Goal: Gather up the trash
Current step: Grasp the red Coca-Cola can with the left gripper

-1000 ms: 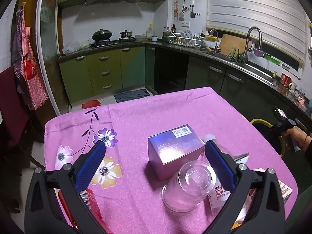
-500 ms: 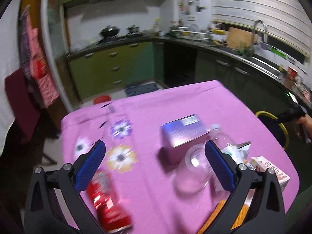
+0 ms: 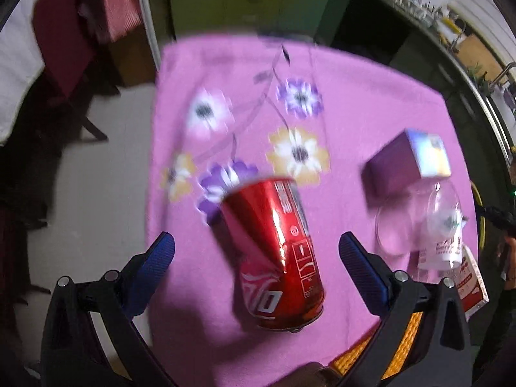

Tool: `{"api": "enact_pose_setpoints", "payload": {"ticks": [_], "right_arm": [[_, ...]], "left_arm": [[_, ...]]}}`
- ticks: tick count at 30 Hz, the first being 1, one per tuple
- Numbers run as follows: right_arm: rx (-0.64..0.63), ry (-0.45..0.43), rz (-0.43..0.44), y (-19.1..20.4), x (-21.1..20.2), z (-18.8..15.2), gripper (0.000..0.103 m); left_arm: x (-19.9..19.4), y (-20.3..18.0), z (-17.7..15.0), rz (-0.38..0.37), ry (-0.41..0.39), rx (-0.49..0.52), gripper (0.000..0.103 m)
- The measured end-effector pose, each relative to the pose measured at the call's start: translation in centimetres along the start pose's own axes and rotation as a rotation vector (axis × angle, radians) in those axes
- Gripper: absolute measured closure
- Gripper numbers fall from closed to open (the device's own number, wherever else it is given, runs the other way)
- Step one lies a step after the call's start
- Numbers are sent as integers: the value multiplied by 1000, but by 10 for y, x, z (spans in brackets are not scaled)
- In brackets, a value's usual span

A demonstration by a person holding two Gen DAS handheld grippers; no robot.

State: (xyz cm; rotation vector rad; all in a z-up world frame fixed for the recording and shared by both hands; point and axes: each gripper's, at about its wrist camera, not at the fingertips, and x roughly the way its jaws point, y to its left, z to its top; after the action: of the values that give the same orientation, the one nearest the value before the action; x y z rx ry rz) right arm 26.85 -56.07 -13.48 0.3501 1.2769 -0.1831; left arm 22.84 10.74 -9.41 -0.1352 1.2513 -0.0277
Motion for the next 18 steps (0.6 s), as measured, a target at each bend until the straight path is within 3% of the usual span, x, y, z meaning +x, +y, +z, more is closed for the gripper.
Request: {"api": "enact_pose_setpoints", "payload": {"ticks": [11, 13, 18], "right_arm": [[2, 10, 4, -2, 8, -1, 63], [2, 11, 8, -4, 9, 0, 63], [-5, 18, 22, -3, 14, -2, 63]], "left_arm": [[44, -10, 8, 44, 207, 18, 9], [47, -7, 9, 62, 228, 17, 25], [53, 3, 15, 75, 269, -6, 47]]}}
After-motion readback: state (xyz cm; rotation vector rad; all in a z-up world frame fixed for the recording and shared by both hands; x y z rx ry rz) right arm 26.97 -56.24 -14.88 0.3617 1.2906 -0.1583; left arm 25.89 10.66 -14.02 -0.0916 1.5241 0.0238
